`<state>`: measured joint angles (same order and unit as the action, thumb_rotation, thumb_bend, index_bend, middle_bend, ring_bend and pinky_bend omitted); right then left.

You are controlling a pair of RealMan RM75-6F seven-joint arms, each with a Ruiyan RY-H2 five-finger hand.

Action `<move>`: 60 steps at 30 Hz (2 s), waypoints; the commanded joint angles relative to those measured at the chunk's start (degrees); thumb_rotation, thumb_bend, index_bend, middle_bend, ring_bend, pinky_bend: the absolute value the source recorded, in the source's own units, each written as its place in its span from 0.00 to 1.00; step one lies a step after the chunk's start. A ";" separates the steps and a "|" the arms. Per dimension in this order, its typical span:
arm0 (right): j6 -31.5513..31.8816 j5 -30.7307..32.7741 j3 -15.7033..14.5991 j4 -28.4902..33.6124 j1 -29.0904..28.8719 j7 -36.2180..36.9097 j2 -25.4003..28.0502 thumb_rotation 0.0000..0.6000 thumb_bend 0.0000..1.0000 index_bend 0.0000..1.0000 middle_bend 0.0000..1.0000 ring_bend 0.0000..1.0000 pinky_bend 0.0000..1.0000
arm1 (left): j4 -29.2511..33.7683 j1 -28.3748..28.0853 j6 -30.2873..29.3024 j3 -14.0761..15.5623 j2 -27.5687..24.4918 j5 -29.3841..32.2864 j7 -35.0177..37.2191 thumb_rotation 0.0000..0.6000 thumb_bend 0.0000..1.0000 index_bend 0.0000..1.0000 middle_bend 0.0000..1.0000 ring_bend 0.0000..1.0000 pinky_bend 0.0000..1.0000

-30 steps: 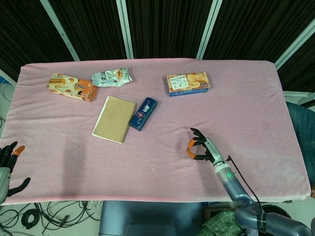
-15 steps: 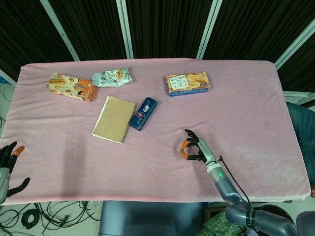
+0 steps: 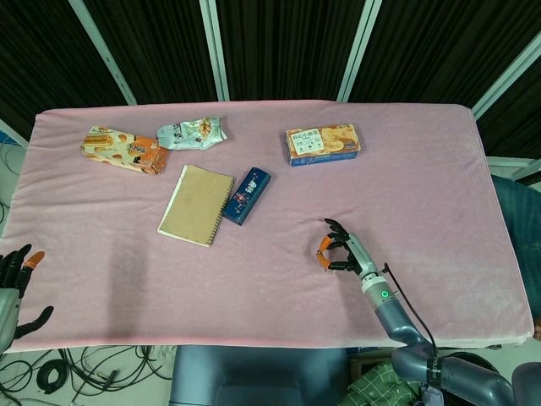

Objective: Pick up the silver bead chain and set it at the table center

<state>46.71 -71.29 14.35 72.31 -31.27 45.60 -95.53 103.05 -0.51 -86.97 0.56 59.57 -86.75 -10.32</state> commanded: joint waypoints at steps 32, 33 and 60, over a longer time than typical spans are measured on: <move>-0.18 -0.74 1.28 -0.02 -0.04 3.30 1.88 0.98 0.34 0.61 0.06 0.06 0.28 | -0.01 0.26 -0.36 0.14 -0.37 -0.43 0.60 1.00 0.22 0.13 0.00 0.00 0.00; -0.14 -0.71 1.31 0.20 -0.07 3.17 1.95 0.98 0.34 0.61 0.06 0.06 0.28 | 0.01 0.27 -0.37 0.13 -0.38 -0.44 0.60 1.00 0.22 0.13 0.00 0.00 0.00; -2.06 -0.42 0.18 -2.99 -0.79 1.65 1.68 0.98 0.34 0.61 0.06 0.06 0.28 | 0.05 0.44 -0.67 0.16 -0.34 -0.83 0.56 1.00 0.22 0.13 0.00 0.00 0.00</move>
<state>44.63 -71.66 14.53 69.34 -32.08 47.18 -93.85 103.10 -0.07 -87.64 0.72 59.23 -87.58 -9.76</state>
